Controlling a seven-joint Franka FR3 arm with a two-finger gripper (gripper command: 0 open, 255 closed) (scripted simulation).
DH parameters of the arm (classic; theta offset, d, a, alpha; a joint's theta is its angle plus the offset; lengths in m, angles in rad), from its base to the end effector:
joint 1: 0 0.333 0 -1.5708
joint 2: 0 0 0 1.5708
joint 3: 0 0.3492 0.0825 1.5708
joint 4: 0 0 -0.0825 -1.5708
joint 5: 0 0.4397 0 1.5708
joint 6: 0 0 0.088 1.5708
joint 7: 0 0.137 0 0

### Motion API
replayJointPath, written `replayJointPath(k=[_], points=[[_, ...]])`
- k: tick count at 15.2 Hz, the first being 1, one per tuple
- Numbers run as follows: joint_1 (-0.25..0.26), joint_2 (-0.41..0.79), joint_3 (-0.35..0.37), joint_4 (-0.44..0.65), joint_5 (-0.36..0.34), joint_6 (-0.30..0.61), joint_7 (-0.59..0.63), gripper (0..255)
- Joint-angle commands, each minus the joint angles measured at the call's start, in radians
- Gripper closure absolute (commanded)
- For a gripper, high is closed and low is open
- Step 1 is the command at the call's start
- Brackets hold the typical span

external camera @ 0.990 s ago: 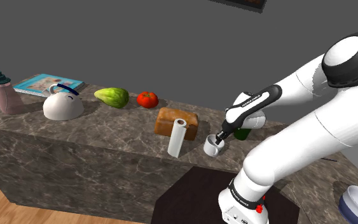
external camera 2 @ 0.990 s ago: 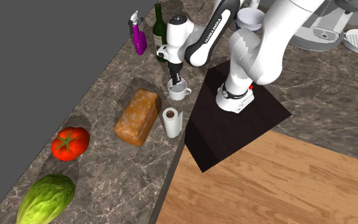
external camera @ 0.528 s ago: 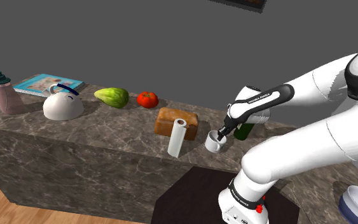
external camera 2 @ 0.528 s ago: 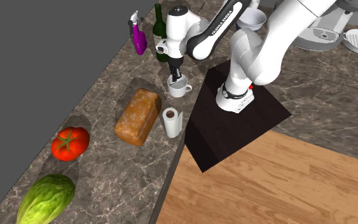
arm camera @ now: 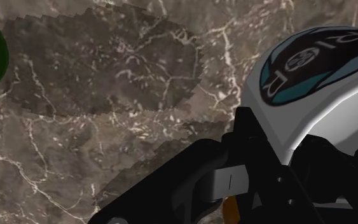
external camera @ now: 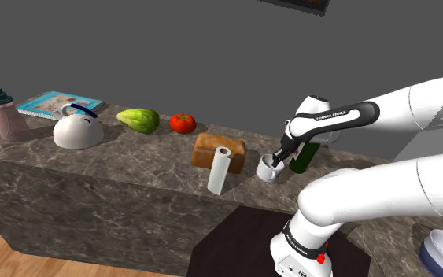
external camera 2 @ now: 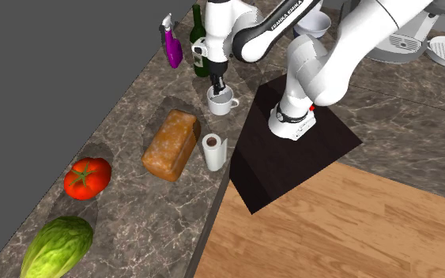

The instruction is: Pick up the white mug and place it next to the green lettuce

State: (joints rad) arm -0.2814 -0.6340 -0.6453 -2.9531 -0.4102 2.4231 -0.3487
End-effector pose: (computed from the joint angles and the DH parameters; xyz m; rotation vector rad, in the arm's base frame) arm 0.2390 -0.2364 0.2651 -3.0818 0.2705 -0.1510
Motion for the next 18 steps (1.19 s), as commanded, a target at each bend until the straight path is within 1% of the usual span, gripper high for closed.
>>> replayJointPath(k=[1, 9, 18], points=[[-0.006, -0.037, 0.017, 0.011, 0.005, -0.048, 0.003, 255], [-0.013, -0.143, 0.073, 0.067, 0.037, -0.208, 0.012, 255], [-0.006, -0.219, 0.127, 0.149, 0.078, -0.364, 0.019, 255]])
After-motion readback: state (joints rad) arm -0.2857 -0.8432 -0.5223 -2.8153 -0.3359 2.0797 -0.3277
